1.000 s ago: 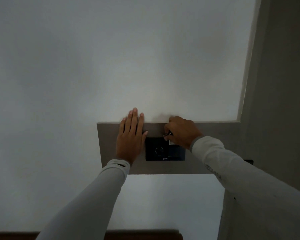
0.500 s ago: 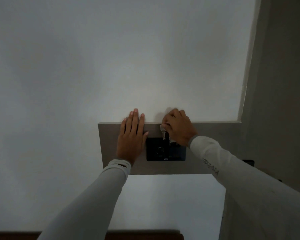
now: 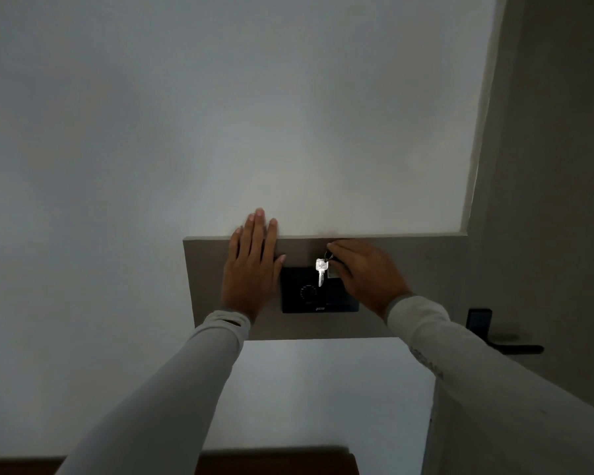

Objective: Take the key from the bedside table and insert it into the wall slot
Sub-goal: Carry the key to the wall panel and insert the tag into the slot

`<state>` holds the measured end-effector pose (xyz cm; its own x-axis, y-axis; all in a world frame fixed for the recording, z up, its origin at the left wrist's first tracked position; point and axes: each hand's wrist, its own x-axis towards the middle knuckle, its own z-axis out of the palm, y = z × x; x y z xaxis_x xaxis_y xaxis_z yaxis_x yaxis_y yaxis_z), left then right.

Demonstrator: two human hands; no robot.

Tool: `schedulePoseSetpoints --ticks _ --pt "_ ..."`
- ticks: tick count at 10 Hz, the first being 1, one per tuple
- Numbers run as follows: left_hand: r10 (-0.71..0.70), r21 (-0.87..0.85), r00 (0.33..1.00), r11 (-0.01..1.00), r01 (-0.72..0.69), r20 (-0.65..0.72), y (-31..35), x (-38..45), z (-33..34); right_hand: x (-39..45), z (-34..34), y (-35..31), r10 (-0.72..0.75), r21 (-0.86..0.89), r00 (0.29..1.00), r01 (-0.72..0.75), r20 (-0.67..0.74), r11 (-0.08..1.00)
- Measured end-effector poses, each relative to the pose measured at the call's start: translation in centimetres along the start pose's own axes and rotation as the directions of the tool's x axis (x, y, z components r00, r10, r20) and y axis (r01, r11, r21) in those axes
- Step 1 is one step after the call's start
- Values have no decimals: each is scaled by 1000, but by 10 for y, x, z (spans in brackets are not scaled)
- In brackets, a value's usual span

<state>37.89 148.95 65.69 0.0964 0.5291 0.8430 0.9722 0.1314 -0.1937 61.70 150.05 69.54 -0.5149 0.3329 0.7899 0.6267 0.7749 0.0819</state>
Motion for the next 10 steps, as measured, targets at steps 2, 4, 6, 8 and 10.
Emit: schedulePoseSetpoints --ticks 2,4,6,8,10 --pt "3 -15 1000 1000 -3 5 0 -2 1 -1 4 3 2 -105 992 11 123 994" --pt "-4 -17 999 1000 5 32 2 -2 0 -10 6 3 52 -41 986 -46 157 998" --pt "-40 -43 997 998 43 68 24 -5 -14 -60 -4 22 117 -28 984 -114 131 993" --pt "27 -82 998 996 -32 -61 113 -10 -23 -128 -44 103 261 -223 953 -223 157 949" --pt "-13 -93 999 996 9 -42 207 -17 -18 -186 -64 177 376 -337 906 -298 196 893"
